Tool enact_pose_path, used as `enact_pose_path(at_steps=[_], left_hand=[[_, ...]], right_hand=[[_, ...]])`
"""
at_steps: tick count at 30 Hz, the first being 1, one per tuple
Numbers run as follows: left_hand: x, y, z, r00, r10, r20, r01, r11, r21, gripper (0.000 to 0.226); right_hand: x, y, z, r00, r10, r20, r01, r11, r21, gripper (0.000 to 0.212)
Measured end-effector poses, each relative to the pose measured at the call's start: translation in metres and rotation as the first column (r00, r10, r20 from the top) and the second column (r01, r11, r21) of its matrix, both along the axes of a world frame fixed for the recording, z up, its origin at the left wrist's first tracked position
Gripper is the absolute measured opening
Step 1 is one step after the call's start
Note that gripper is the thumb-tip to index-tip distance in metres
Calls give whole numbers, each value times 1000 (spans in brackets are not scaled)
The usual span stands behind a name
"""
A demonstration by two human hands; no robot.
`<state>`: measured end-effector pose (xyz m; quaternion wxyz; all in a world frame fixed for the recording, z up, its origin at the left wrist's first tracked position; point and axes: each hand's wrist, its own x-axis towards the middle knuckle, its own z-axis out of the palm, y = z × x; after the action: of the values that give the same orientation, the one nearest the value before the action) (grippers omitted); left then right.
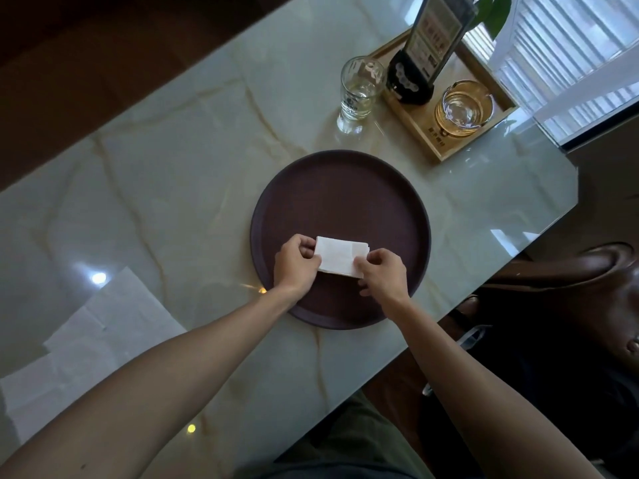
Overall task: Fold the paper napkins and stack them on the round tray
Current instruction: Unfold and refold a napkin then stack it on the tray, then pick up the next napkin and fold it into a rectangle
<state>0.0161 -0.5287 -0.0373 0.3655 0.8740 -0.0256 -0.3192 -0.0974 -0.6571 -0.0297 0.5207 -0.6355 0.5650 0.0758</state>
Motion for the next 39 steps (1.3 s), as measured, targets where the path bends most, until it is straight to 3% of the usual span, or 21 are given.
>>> enact_pose_path(at_steps=[13,17,20,24,28,34,39], left_hand=[[4,12,-3,997,-76,-16,77,996,41,14],[10,34,2,998,-67,-22,67,998,19,13],[18,66,11,1000,16,-27,-16,1000,-2,15],[34,124,30,987,156,30,-156,988,-13,14],[50,198,53,940,342,15,-341,940,-27,18],[41,325,71,849,528,-4,-528,848,-48,31],[17,417,73,771,636,-19,-636,771,9,42]], right_hand=[[1,5,2,994,-72,-86,65,995,-77,19],[14,14,22,997,22,-78,-45,952,-302,19],[38,34,43,984,179,18,-162,925,-343,14],[81,76,62,889,450,86,-397,849,-348,12],[123,135,72,705,709,16,-677,680,-280,23],[150,241,72,496,868,2,-853,488,-186,52],[150,324,68,453,891,27,-884,453,-117,55]])
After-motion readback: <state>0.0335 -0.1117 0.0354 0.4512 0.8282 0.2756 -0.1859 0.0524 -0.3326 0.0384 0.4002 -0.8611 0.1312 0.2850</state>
